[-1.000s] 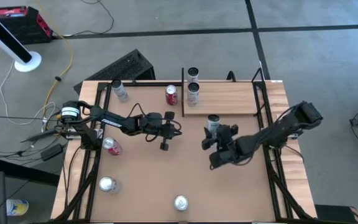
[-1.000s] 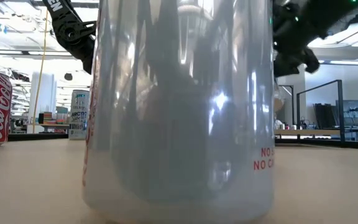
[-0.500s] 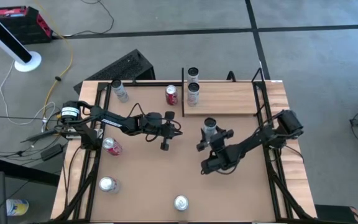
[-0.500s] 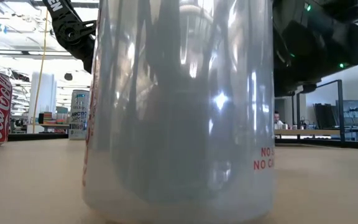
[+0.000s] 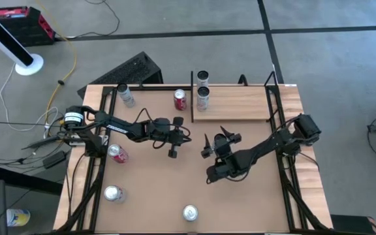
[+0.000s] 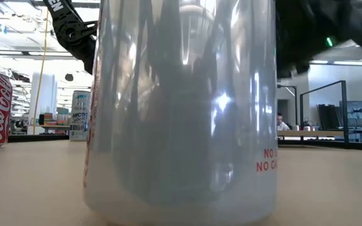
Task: Place canned beverage on shelf
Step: Put the bottom white-blue soda can on the shelf
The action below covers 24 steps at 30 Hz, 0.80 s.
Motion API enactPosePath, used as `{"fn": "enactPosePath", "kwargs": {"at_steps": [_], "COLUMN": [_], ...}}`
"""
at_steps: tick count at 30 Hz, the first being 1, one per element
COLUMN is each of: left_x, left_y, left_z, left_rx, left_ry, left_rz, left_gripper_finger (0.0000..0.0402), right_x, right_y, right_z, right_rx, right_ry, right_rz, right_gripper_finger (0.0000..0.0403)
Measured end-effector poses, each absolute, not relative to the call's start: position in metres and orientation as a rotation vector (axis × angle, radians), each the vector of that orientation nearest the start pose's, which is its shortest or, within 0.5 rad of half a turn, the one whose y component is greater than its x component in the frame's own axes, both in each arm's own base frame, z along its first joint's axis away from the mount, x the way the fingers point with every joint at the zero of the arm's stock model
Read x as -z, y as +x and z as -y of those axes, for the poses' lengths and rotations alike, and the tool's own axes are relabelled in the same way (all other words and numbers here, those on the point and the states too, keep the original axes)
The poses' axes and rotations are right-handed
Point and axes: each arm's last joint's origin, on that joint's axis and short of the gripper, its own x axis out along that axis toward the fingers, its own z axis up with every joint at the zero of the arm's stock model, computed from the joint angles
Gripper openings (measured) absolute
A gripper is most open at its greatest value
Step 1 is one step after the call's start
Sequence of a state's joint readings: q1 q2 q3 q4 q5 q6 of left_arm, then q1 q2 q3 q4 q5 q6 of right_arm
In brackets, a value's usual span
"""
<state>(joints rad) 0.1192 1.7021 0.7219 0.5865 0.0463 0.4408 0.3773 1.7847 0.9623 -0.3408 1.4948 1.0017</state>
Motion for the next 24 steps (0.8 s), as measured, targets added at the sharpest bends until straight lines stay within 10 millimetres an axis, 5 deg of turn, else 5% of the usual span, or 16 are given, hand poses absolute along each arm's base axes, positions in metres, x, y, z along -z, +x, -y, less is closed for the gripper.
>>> {"fn": "enactPosePath", "kwargs": {"at_steps": [9, 14, 18, 24], "left_x": [-0.157, -0.157, -0.157, -0.157], "left_y": [0.328, 0.327, 0.328, 0.328], "left_z": [-0.038, -0.038, -0.038, -0.038], "left_rx": [0.017, 0.018, 0.018, 0.018], "left_ry": [0.402, 0.405, 0.405, 0.406], "left_rz": [-0.41, -0.413, -0.412, -0.41], "left_gripper_finger": [0.0, 0.0, 0.0, 0.0], "right_x": [-0.246, -0.3, -0.318, -0.32], "right_y": [0.309, 0.295, 0.284, 0.267], "right_z": [-0.086, -0.059, -0.035, -0.012], "right_rx": [1.047, 0.565, 0.242, 0.102], "right_ry": [-0.098, 0.054, 0.075, -0.129], "right_rz": [-0.266, -0.577, -0.67, -0.803], "right_gripper_finger": [0.0387, 0.0388, 0.0388, 0.0388]}}
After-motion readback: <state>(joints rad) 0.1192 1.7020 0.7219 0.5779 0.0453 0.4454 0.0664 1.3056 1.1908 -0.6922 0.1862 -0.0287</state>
